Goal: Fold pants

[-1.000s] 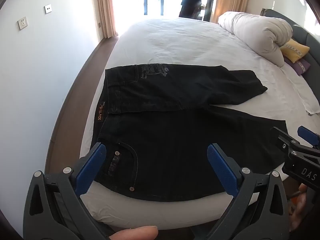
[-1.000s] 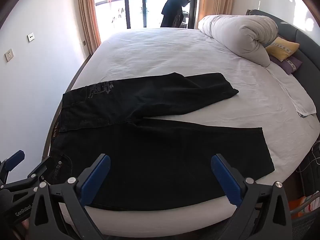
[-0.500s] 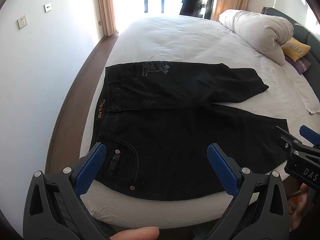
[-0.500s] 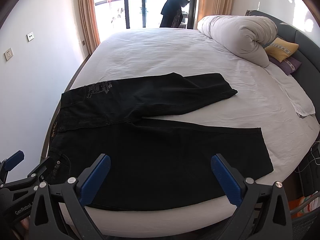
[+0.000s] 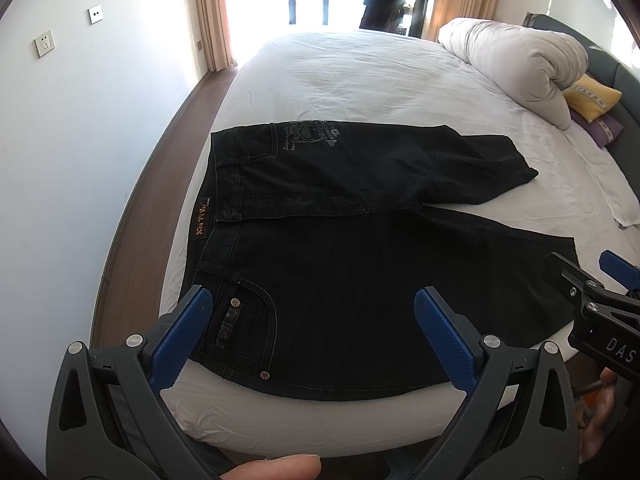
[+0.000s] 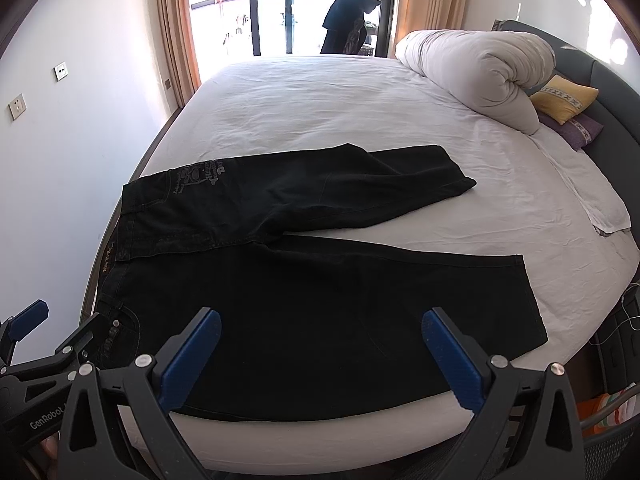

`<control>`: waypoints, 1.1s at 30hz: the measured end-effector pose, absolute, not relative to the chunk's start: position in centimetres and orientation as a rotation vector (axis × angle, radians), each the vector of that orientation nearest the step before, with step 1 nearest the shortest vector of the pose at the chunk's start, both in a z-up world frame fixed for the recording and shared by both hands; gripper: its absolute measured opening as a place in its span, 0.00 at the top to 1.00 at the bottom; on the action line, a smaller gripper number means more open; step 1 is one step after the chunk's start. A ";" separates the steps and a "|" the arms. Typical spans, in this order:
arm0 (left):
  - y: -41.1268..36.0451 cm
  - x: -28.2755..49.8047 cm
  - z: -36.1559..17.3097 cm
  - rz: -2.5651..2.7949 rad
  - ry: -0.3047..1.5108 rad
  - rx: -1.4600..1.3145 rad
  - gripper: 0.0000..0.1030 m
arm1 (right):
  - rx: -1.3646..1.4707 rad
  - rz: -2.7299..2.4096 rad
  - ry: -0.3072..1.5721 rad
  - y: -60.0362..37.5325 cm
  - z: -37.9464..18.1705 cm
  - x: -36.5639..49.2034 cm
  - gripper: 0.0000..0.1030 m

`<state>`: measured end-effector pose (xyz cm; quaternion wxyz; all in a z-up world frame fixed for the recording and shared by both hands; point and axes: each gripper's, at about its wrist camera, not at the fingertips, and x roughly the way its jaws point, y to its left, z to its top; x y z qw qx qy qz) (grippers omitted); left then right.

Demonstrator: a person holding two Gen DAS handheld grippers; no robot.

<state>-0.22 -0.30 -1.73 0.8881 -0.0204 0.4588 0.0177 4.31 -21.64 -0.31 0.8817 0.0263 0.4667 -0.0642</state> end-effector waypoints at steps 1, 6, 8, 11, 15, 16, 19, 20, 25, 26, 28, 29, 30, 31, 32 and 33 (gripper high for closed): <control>-0.3 -0.2 -1.7 0.036 0.954 -0.043 0.00 | 0.055 -0.134 0.972 -21.8 -0.3 4.3 0.00; -0.3 -0.2 -1.8 0.037 0.954 -0.042 0.00 | 0.054 -0.134 0.973 -21.7 -0.3 4.3 0.00; -0.3 -0.1 -1.7 0.036 0.956 -0.042 0.00 | 0.054 -0.134 0.973 -21.6 -0.3 4.3 0.00; -0.3 -0.1 -1.7 0.036 0.956 -0.042 0.00 | 0.053 -0.135 0.973 -21.5 -0.3 4.3 0.00; -0.3 -0.2 -1.7 0.036 0.955 -0.042 0.00 | 0.052 -0.136 0.973 -21.5 -0.4 4.2 0.00; -0.3 -0.1 -1.7 0.036 0.956 -0.043 0.00 | 0.053 -0.136 0.973 -21.6 -0.4 4.2 0.00; -0.3 -0.1 -1.7 0.036 0.956 -0.043 0.00 | 0.052 -0.136 0.974 -21.5 -0.4 4.2 0.00; -0.3 -0.1 -1.7 0.036 0.956 -0.043 0.00 | 0.052 -0.135 0.974 -21.5 -0.4 4.3 0.00; -0.3 -0.1 -1.7 0.036 0.957 -0.043 0.00 | 0.052 -0.135 0.975 -21.5 -0.4 4.2 0.00; -0.3 0.0 -1.6 0.037 0.957 -0.043 0.00 | 0.052 -0.135 0.975 -21.6 -0.4 4.2 0.00; -0.3 0.0 -1.7 0.036 0.958 -0.043 0.00 | 0.051 -0.135 0.975 -21.6 -0.4 4.2 0.00; -0.3 -0.1 -1.7 0.036 0.958 -0.043 0.00 | 0.052 -0.135 0.975 -21.6 -0.4 4.2 0.00; -0.3 0.0 -1.6 0.036 0.957 -0.043 0.00 | 0.051 -0.136 0.975 -21.5 -0.5 4.3 0.00; -0.3 0.0 -1.6 0.037 0.957 -0.043 0.00 | 0.052 -0.136 0.975 -21.5 -0.5 4.2 0.00; -0.3 0.0 -1.6 0.036 0.958 -0.043 0.00 | 0.052 -0.136 0.975 -21.5 -0.5 4.3 0.00; -0.2 -0.1 -1.8 0.037 0.958 -0.043 0.00 | 0.051 -0.136 0.976 -21.5 -0.5 4.3 0.00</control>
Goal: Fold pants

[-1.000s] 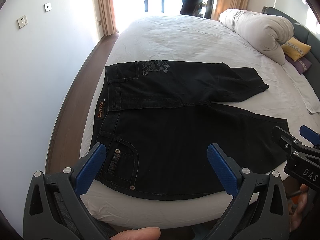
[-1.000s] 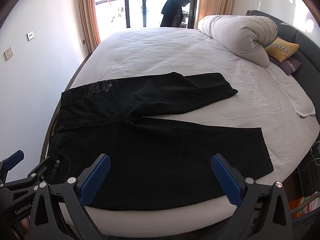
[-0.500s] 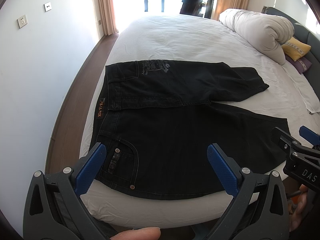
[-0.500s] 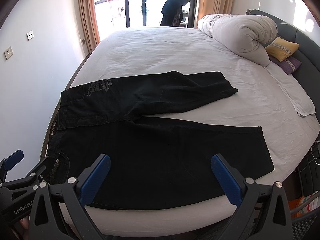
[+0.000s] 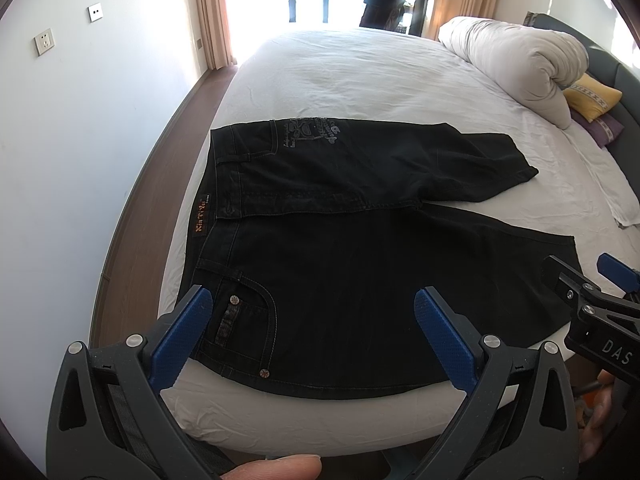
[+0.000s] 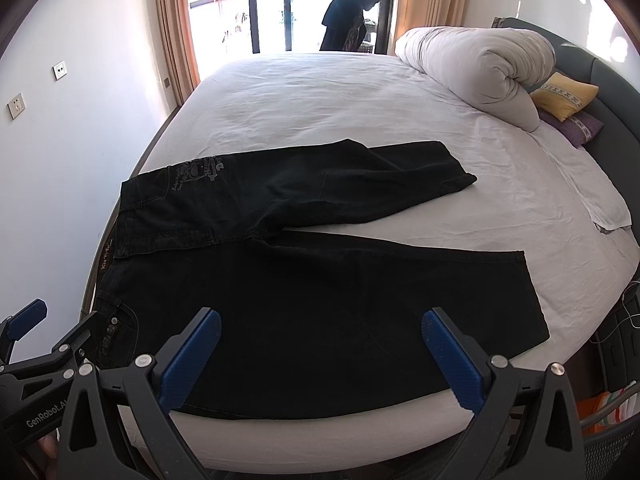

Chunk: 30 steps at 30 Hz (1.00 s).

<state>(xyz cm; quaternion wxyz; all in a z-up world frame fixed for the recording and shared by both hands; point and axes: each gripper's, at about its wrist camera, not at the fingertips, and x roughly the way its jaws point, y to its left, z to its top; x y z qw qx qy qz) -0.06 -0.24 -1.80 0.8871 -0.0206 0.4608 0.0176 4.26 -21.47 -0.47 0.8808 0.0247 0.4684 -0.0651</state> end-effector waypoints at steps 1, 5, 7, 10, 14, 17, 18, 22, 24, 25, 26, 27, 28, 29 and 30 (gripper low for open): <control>-0.2 0.0 -1.8 0.037 0.958 -0.043 0.00 | 0.052 -0.135 0.977 -21.6 -0.5 4.2 0.00; -0.2 -0.1 -1.9 0.036 0.958 -0.043 0.00 | 0.052 -0.134 0.977 -21.6 -0.8 4.0 0.00; -0.2 -0.1 -1.9 0.036 0.959 -0.043 0.00 | 0.053 -0.134 0.976 -21.6 -0.8 3.8 0.00; -0.2 -0.1 -1.9 0.036 0.959 -0.044 0.00 | 0.052 -0.134 0.977 -21.6 -0.8 3.9 0.00; -0.2 -0.2 -2.3 0.036 0.961 -0.045 0.00 | 0.052 -0.134 0.981 -21.6 -1.3 3.5 0.00; -0.1 -0.3 -2.8 0.036 0.967 -0.047 0.00 | 0.053 -0.134 0.986 -21.4 -1.7 3.6 0.00; -0.1 -0.2 -3.0 0.036 0.970 -0.048 0.00 | 0.052 -0.134 0.990 -21.3 -1.8 3.9 0.00; -0.1 0.0 -3.6 0.040 0.970 -0.039 0.00 | 0.053 -0.132 1.002 -21.2 -2.2 4.4 0.00; -0.2 0.3 -3.8 0.036 0.938 -0.026 0.00 | 0.048 -0.124 1.008 -21.3 -2.6 4.8 0.00; -0.1 0.5 -3.8 0.033 0.928 -0.017 0.00 | 0.042 -0.109 1.007 -21.3 -2.8 4.9 0.00; 0.0 0.8 -4.2 0.020 0.914 0.005 0.00 | 0.038 -0.088 1.004 -21.4 -2.9 5.3 0.00; 0.1 1.3 -4.2 0.012 0.914 0.015 0.00 | 0.032 -0.066 0.998 -21.5 -3.0 5.6 0.00; 0.4 2.1 -4.5 -0.008 0.918 0.024 0.00 | 0.026 -0.043 0.990 -21.6 -3.1 6.0 0.00; 0.9 3.0 -4.7 -0.032 0.920 0.021 0.00 | 0.020 -0.019 0.982 -21.8 -3.1 6.6 0.00; 1.4 3.9 -4.8 -0.052 0.920 0.014 0.00 | 0.015 0.008 0.976 -21.9 -3.1 7.2 0.00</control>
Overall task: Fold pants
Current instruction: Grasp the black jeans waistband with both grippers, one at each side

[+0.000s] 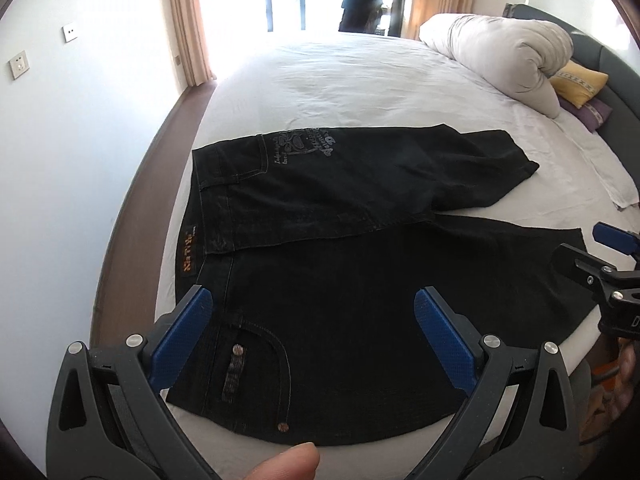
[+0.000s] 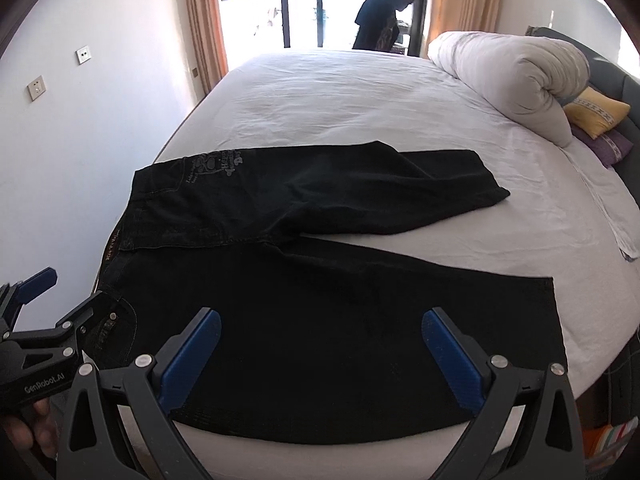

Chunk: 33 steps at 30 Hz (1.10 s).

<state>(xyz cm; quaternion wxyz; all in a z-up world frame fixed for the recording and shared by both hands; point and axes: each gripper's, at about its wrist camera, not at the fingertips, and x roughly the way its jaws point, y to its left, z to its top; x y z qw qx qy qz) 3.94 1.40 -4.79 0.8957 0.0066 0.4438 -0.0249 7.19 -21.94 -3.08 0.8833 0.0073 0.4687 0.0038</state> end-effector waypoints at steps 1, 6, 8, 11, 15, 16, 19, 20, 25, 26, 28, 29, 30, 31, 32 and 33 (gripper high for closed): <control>2.0 5.1 -4.9 -0.081 0.914 0.006 0.00 | 0.012 0.038 0.966 -22.1 -3.1 7.9 0.00; 5.2 13.5 -5.7 -0.251 0.904 0.014 0.00 | -0.031 0.165 0.923 -22.7 -3.0 13.0 0.00; 6.6 17.4 -6.4 -0.205 0.952 0.062 0.00 | -0.067 0.203 0.912 -22.8 -3.2 15.4 0.00; 9.1 23.0 -6.9 -0.165 0.972 0.064 0.00 | -0.119 0.274 0.896 -22.9 -3.6 18.7 0.00; 11.2 30.5 -8.6 -0.184 1.030 0.111 0.00 | -0.207 0.382 0.886 -22.1 -4.7 23.1 0.04; 11.4 32.0 -9.2 -0.203 1.048 0.139 0.00 | -0.225 0.416 0.885 -22.0 -5.1 24.3 0.05; 12.6 35.5 -11.2 -0.262 1.109 0.213 0.00 | -0.257 0.500 0.896 -21.6 -6.2 27.9 0.09; 12.8 36.3 -11.9 -0.286 1.127 0.242 0.00 | -0.266 0.520 0.907 -21.5 -6.5 29.0 0.11; 13.2 38.7 -14.6 -0.422 1.213 0.316 0.15 | -0.268 0.650 0.939 -20.9 -7.6 34.0 0.21; 13.1 38.9 -15.2 -0.452 1.235 0.322 0.20 | -0.266 0.660 0.947 -20.9 -7.9 34.8 0.22; 13.1 39.3 -16.1 -0.493 1.271 0.330 0.23 | -0.269 0.685 0.966 -20.6 -8.6 36.1 0.30; 13.2 39.2 -16.3 -0.504 1.279 0.329 0.23 | -0.273 0.702 0.979 -20.4 -9.0 36.8 0.31; 13.3 39.5 -16.6 -0.522 1.286 0.328 0.23 | -0.277 0.724 0.991 -20.3 -9.4 37.3 0.32; 13.3 39.7 -16.8 -0.531 1.289 0.321 0.23 | -0.281 0.740 0.999 -20.0 -9.7 37.8 0.33; 13.4 39.9 -16.8 -0.537 1.294 0.315 0.23 | -0.289 0.754 1.006 -19.7 -10.0 38.1 0.33; 13.5 40.2 -16.9 -0.546 1.299 0.312 0.23 | -0.300 0.767 1.012 -19.5 -10.3 38.3 0.33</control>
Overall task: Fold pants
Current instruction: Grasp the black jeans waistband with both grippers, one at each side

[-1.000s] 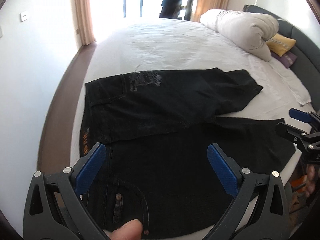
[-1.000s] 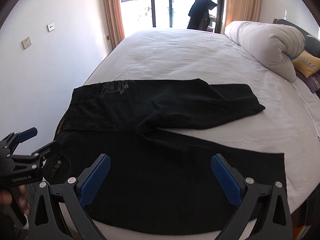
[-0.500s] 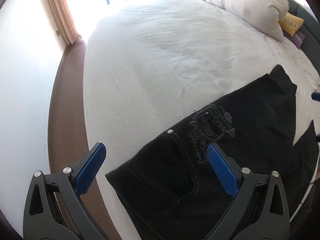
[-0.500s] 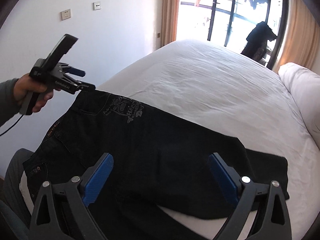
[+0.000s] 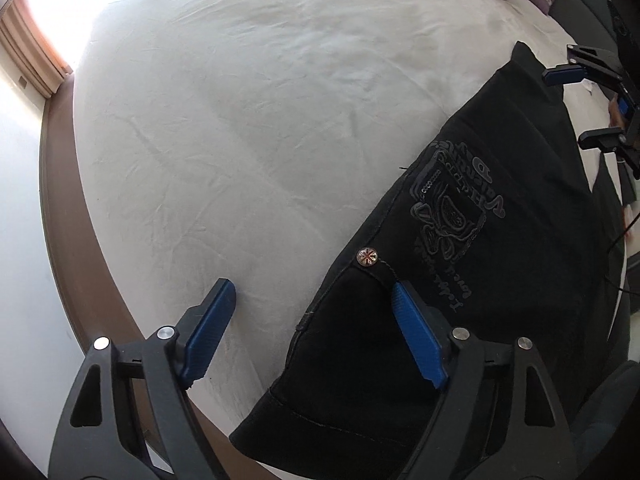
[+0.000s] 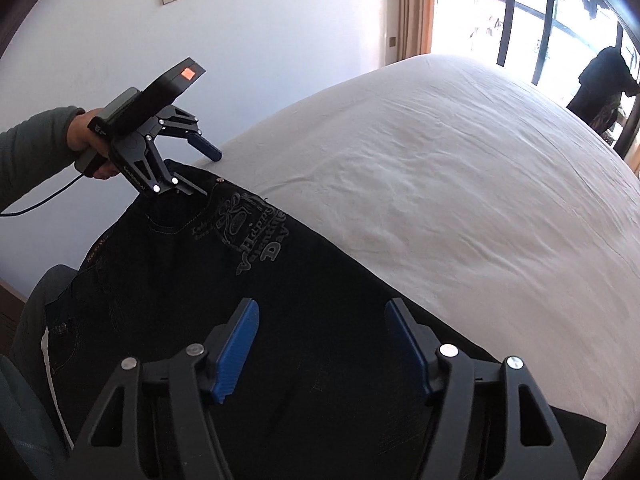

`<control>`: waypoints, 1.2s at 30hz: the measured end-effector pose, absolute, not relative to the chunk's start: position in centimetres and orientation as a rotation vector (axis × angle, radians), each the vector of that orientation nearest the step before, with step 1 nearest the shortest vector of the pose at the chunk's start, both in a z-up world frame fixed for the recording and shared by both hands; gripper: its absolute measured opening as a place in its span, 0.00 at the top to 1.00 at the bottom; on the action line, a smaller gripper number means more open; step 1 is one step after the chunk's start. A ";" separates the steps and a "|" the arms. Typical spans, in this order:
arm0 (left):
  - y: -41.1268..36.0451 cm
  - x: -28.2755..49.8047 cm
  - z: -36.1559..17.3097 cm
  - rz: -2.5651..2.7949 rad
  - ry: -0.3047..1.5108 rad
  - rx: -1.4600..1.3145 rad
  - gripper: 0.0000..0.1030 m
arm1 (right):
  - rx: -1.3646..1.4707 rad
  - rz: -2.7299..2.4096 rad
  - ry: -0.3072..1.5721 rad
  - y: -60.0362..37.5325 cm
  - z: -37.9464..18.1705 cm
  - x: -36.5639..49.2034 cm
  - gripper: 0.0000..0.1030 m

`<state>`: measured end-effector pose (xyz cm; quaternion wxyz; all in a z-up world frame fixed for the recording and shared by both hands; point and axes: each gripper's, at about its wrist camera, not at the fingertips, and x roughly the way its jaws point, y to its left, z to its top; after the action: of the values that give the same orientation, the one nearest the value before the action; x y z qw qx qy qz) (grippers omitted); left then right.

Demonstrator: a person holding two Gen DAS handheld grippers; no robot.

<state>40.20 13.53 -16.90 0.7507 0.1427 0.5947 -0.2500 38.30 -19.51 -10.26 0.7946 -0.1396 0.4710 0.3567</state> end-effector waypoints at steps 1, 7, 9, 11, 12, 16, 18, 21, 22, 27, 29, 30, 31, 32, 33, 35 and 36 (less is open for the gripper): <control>13.5 40.5 -17.0 -0.552 1.305 0.314 0.23 | -0.313 0.779 1.021 -19.3 -10.6 38.5 0.34; 12.6 41.5 -18.0 -0.543 1.355 0.354 0.34 | -0.358 0.826 1.062 -18.4 -12.0 39.5 0.40; 12.4 41.4 -18.0 -0.534 1.360 0.362 0.49 | -0.375 0.827 1.072 -18.1 -12.3 39.9 0.43; 12.1 41.1 -17.9 -0.547 1.363 0.353 0.77 | -0.392 0.826 1.087 -18.0 -12.6 40.3 0.46; 11.9 40.7 -17.8 -0.549 1.357 0.357 0.81 | -0.400 0.823 1.093 -18.0 -12.7 40.5 0.47; 10.6 38.3 -16.7 -0.540 1.284 0.413 0.96 | -0.450 0.804 1.112 -17.8 -13.4 41.6 0.47; 10.5 37.1 -15.8 -0.537 1.227 0.430 0.96 | -0.476 0.805 1.121 -17.4 -13.7 42.0 0.48; 10.4 34.9 -14.2 -0.532 1.151 0.451 0.96 | -0.518 0.820 1.134 -16.8 -14.1 42.7 0.53; 10.2 34.0 -13.7 -0.529 1.126 0.467 0.96 | -0.531 0.822 1.137 -16.6 -14.2 43.0 0.53; 9.0 30.7 -12.2 -0.515 1.028 0.540 0.96 | -0.565 0.838 1.146 -15.6 -14.5 44.3 0.53; 9.0 30.4 -11.9 -0.511 1.014 0.534 0.96 | -0.580 0.858 1.155 -15.1 -14.8 44.4 0.53; 9.2 30.4 -11.8 -0.508 1.010 0.530 0.96 | -0.597 0.882 1.146 -14.7 -14.9 44.3 0.53; 9.1 30.4 -11.9 -0.506 1.006 0.529 0.96 | -0.616 0.891 1.151 -14.3 -15.2 44.2 0.56; 9.7 29.7 -11.5 -0.507 1.006 0.530 0.96 | -0.632 0.894 1.155 -14.0 -15.4 44.1 0.59; 9.6 29.7 -11.6 -0.508 1.005 0.531 0.96 | -0.639 0.898 1.161 -13.8 -15.6 44.2 0.66; 9.6 29.7 -11.6 -0.509 1.005 0.526 0.96 | -0.641 0.903 1.162 -13.6 -15.6 44.3 0.73; 9.8 29.6 -11.6 -0.509 1.006 0.522 0.96 | -0.639 0.905 1.164 -13.7 -15.7 44.4 0.79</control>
<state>29.63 9.76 -11.56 0.8131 0.2446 0.4713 -0.2386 44.38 -13.69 -15.66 0.6942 -0.2861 0.5215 0.4054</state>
